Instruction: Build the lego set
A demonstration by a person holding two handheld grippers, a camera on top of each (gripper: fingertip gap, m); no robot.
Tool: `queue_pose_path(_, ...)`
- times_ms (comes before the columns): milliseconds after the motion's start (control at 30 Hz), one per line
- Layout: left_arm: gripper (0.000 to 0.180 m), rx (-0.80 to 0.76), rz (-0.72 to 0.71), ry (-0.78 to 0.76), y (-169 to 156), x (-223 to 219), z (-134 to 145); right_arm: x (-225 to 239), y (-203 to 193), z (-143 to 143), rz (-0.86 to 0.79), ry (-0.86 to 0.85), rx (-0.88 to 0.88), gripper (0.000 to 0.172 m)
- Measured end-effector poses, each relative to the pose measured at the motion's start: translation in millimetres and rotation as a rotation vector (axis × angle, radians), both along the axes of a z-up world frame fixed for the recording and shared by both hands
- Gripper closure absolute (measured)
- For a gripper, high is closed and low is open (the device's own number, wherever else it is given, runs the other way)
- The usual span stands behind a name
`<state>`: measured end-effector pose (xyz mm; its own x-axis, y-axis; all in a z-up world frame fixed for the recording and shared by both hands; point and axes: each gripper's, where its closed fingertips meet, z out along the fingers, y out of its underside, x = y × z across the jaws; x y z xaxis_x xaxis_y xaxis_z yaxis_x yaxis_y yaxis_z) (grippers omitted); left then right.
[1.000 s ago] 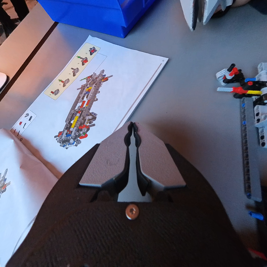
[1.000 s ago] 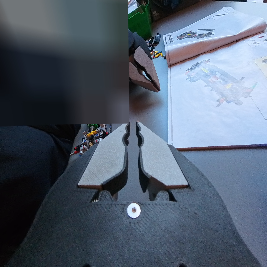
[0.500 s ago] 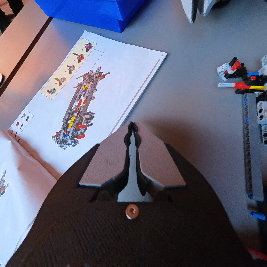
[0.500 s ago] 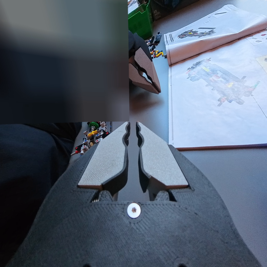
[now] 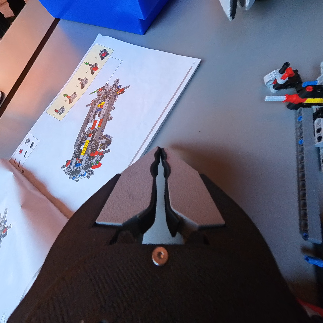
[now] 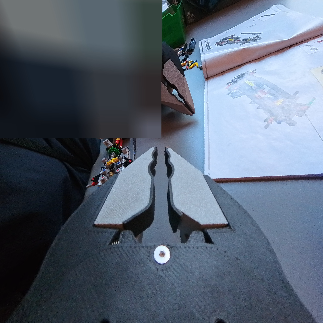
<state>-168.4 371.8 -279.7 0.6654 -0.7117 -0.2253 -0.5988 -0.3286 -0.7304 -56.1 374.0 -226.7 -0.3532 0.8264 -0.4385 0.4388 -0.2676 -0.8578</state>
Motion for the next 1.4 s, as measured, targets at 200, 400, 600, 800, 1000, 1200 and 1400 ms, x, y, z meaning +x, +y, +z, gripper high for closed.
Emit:
queue_pose_path(200, 0.180, -0.001, -0.001, 0.005, 0, 0, -1, 0, 0, 0, 0.003, -0.001, -0.001, 0.167)
queue_pose_path(400, 0.180, -0.001, 0.000, 0.005, 0, 0, -1, 0, -1, 0, 0.003, -0.002, 0.000, 0.167)
queue_pose_path(600, 0.180, -0.002, -0.003, 0.016, 0, 0, -2, 0, -2, -1, 0.008, -0.007, 0.003, 0.167)
queue_pose_path(800, 0.180, -0.004, -0.005, 0.016, 0, 1, -2, 0, -2, -1, 0.012, -0.006, -0.002, 0.167)
queue_pose_path(1000, 0.180, -0.002, -0.006, 0.016, 0, 1, -2, 9, -27, -7, 0.151, -0.046, 0.018, 0.163)
queue_pose_path(1200, 0.180, 0.008, -0.012, 0.037, -1, 1, -3, 18, -51, -37, 0.248, -0.191, 0.179, 0.160)
queue_pose_path(1400, 0.180, 0.013, -0.014, 0.056, -2, 2, -5, 18, -53, -48, 0.244, -0.231, 0.265, 0.164)
